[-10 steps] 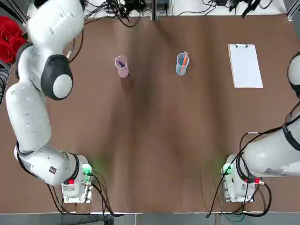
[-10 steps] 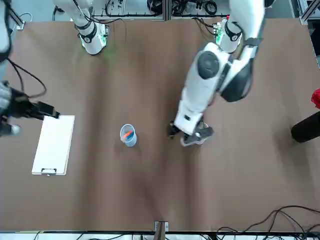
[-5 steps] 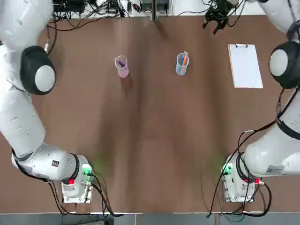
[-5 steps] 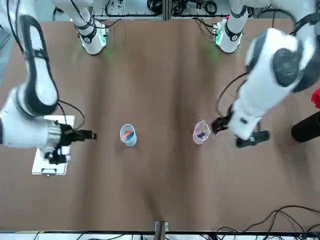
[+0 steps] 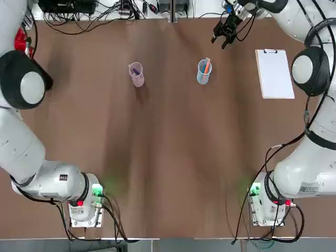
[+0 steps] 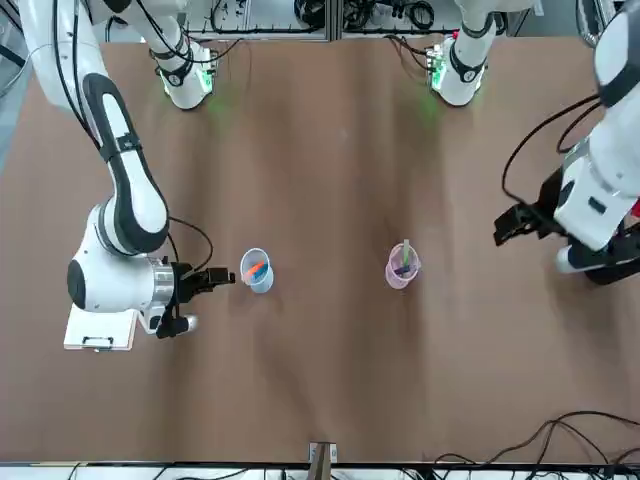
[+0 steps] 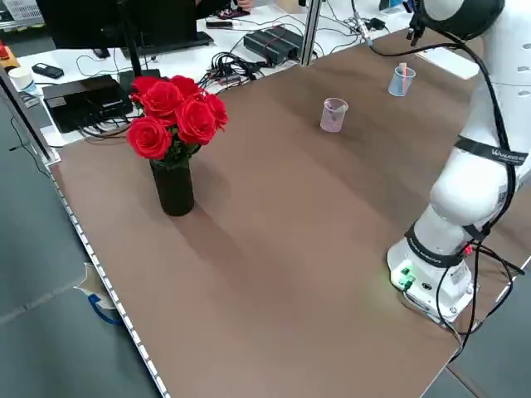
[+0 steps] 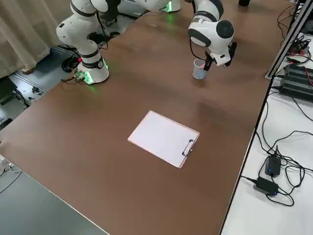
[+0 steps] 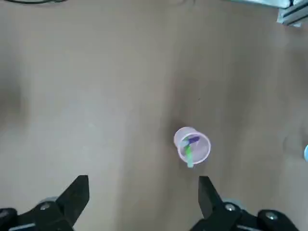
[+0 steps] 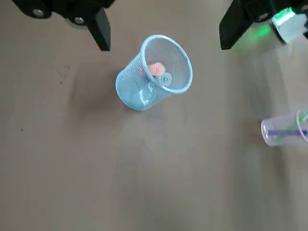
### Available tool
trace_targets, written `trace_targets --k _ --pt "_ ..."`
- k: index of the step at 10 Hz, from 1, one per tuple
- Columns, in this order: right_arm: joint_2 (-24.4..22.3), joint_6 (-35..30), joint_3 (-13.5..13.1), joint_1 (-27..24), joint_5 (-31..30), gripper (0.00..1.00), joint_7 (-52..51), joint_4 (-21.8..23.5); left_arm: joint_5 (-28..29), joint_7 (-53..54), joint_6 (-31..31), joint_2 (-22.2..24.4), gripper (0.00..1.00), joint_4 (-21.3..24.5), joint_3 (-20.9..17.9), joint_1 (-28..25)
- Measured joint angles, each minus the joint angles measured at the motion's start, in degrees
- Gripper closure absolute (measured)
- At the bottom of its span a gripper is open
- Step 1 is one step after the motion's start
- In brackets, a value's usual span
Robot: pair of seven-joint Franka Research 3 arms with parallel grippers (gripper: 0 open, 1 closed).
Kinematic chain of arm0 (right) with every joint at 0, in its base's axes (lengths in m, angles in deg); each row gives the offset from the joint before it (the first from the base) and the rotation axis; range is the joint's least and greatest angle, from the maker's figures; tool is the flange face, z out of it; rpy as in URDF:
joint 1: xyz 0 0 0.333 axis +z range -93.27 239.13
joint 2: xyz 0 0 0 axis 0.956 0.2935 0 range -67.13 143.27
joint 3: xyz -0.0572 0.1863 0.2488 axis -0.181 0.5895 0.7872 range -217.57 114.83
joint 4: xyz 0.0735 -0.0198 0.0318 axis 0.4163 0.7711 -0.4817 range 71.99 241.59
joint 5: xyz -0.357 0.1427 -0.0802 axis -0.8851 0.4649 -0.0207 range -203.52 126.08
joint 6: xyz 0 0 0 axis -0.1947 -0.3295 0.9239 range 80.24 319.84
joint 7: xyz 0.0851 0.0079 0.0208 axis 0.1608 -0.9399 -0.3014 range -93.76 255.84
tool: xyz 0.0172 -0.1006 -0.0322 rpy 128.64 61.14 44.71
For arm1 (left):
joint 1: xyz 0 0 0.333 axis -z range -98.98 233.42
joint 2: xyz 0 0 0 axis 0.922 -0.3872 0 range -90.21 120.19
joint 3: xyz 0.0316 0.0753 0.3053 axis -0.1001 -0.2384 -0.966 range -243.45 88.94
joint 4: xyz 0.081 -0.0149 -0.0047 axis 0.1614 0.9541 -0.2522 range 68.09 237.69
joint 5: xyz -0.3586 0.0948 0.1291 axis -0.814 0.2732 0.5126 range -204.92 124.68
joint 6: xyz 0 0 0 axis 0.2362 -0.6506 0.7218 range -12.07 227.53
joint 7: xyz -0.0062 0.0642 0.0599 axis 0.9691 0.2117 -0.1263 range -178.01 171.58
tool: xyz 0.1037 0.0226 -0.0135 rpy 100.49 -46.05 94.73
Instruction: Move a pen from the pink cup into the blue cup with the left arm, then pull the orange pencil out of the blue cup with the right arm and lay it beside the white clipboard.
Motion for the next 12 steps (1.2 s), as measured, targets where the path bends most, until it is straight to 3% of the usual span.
trace_targets --k 4,7,10,11,12 --pt "3.06 6.77 1.81 0.76 -0.17 0.00 -1.24 2.24 0.00 8.24 0.86 9.09 0.00 11.35 -3.87 1.04" --pt "4.14 7.95 2.41 1.12 -0.20 0.02 -1.67 3.83 -0.01 9.98 1.19 12.26 0.00 15.15 -5.91 1.77" --pt "4.14 8.10 2.58 1.12 -0.21 0.14 -1.71 4.70 -0.30 9.98 1.56 13.29 0.00 16.25 -6.67 1.76" --pt "4.14 7.85 2.58 1.09 -0.21 0.26 -1.71 4.88 -0.41 9.98 1.62 13.29 0.00 16.29 -6.91 1.76" --pt "4.12 7.11 2.58 1.00 -0.21 0.29 -1.72 4.90 -0.46 9.96 1.63 13.29 0.00 16.29 -7.08 1.75"
